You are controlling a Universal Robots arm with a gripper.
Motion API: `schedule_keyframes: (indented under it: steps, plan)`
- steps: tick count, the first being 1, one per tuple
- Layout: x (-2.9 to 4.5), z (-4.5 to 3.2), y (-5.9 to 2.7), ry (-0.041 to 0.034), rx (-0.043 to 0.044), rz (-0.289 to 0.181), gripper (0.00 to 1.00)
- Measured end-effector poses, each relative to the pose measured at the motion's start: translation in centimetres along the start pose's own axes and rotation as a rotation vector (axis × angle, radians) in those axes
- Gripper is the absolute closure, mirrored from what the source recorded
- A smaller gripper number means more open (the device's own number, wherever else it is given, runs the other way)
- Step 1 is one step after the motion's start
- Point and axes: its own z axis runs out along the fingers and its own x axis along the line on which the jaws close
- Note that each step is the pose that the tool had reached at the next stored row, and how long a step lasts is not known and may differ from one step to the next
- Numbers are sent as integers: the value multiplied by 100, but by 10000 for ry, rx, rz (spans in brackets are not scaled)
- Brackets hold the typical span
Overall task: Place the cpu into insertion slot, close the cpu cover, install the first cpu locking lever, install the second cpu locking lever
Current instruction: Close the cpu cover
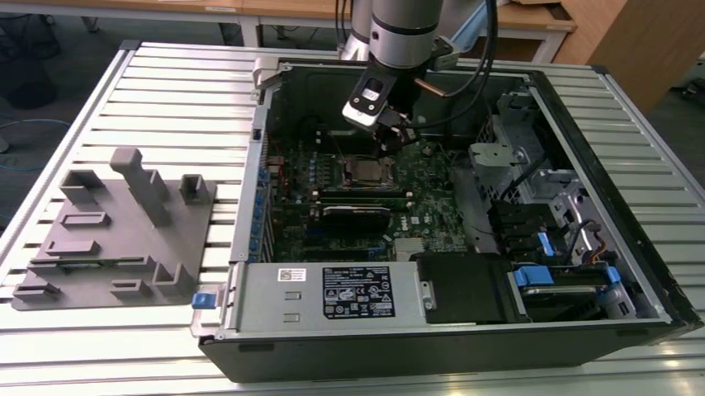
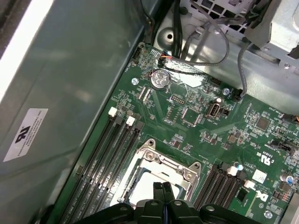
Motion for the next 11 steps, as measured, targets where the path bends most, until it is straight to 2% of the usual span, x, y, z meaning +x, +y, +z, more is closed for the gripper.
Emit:
schedule_keyframes:
  steps: [3, 11]
  plan:
    - [0, 0, 0, 11, -1, -346, 89]
    - [0, 2, 0, 55, -4, -1698, 89]
